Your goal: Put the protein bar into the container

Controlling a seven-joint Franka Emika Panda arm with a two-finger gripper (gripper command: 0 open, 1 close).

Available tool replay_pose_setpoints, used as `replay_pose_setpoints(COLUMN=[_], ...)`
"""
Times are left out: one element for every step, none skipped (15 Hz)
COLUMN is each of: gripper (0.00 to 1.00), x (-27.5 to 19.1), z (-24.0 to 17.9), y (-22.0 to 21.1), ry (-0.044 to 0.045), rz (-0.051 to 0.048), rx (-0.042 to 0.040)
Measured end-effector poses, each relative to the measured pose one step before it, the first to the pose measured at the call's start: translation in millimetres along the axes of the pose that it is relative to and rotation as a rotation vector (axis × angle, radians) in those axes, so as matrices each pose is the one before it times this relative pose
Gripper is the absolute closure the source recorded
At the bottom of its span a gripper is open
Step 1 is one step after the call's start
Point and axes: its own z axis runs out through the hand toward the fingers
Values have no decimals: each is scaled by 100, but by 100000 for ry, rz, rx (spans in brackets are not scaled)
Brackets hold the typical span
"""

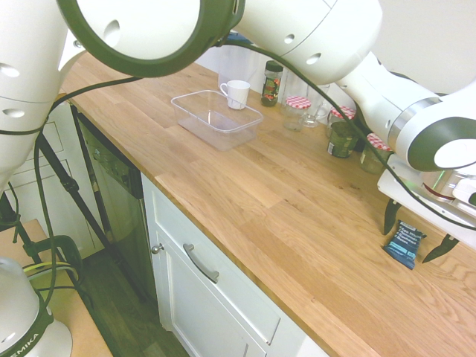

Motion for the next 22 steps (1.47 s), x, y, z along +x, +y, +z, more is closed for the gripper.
replay_pose_setpoints(gripper=[100, 100, 100, 100, 100, 100, 100, 100, 100, 100, 100, 100, 100, 100, 100, 100, 100, 100, 100, 100, 100, 100], x=[54, 18, 38, 87, 48, 68, 60, 23, 27, 30, 13, 11, 10, 4, 4, 2, 1, -5, -4, -2, -2, -14], z=[20, 77, 75, 75, 172, 112, 37, 0, 9, 1, 0, 25, 19, 2, 3, 0, -5, -5, -5, -2, -7, -64], y=[-155, -137, -61, -58, -23, -63, -57, -21, -11, 5, -3, 2, 8, -3, 0, 0, -8, -25, -23, -12, -8, -49], ry=[133, 27, 28, 108, 9, 128, 100, 95, 223, 212, 113, 73, 41, 37, 33, 15, 35, 51, 48, 29, 13, 74], rz=[-190, -172, -73, -55, -23, -13, -50, -33, -11, -21, -26, -19, -42, -50, -42, -24, -18, -39, -30, -18, -12, -69], rx=[73, 33, -29, -48, -104, 38, 10, 42, 72, 65, 35, 10, 2, 12, 9, 4, 14, 22, 20, 12, 7, 62])
